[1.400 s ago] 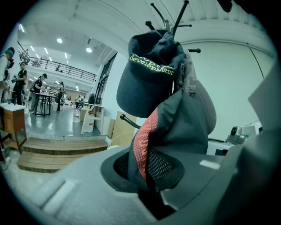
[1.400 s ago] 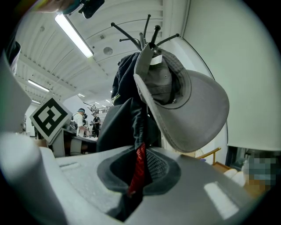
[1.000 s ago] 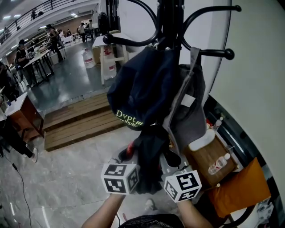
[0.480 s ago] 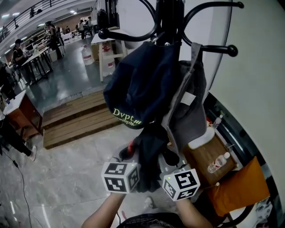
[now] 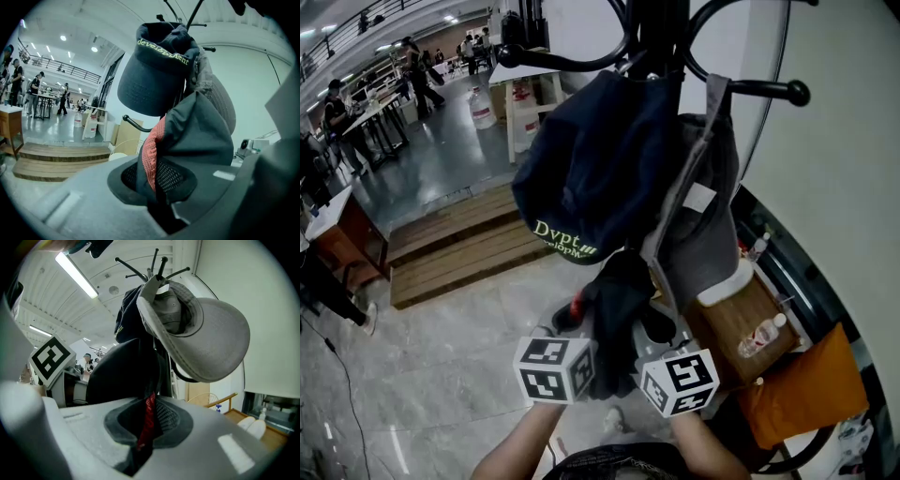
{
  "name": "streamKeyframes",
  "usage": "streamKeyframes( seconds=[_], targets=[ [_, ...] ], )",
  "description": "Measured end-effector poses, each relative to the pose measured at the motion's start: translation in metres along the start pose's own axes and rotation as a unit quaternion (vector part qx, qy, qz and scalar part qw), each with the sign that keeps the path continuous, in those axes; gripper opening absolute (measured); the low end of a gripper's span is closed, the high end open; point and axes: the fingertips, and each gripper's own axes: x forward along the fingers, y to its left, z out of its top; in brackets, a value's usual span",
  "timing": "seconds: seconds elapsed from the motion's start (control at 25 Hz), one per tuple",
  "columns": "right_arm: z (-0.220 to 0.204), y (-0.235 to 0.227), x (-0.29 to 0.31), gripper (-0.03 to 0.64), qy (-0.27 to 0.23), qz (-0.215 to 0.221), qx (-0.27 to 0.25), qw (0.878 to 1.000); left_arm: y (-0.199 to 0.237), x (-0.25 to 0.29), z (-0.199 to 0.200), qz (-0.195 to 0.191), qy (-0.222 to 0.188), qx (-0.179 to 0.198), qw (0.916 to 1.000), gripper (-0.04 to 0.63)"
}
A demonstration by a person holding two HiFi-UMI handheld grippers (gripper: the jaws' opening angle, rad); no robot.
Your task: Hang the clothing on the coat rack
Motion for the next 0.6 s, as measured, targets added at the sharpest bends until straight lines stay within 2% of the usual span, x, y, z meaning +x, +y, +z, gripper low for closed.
streamKeyframes(
  seconds=[0.6],
  targets=[
    [-0.019,0.001,0.003,0.025,0.019,-0.005,-0.009,1.000,0.000,0.003,-0.016,0.000,0.017,-0.003,0.9998,0.032]
  ],
)
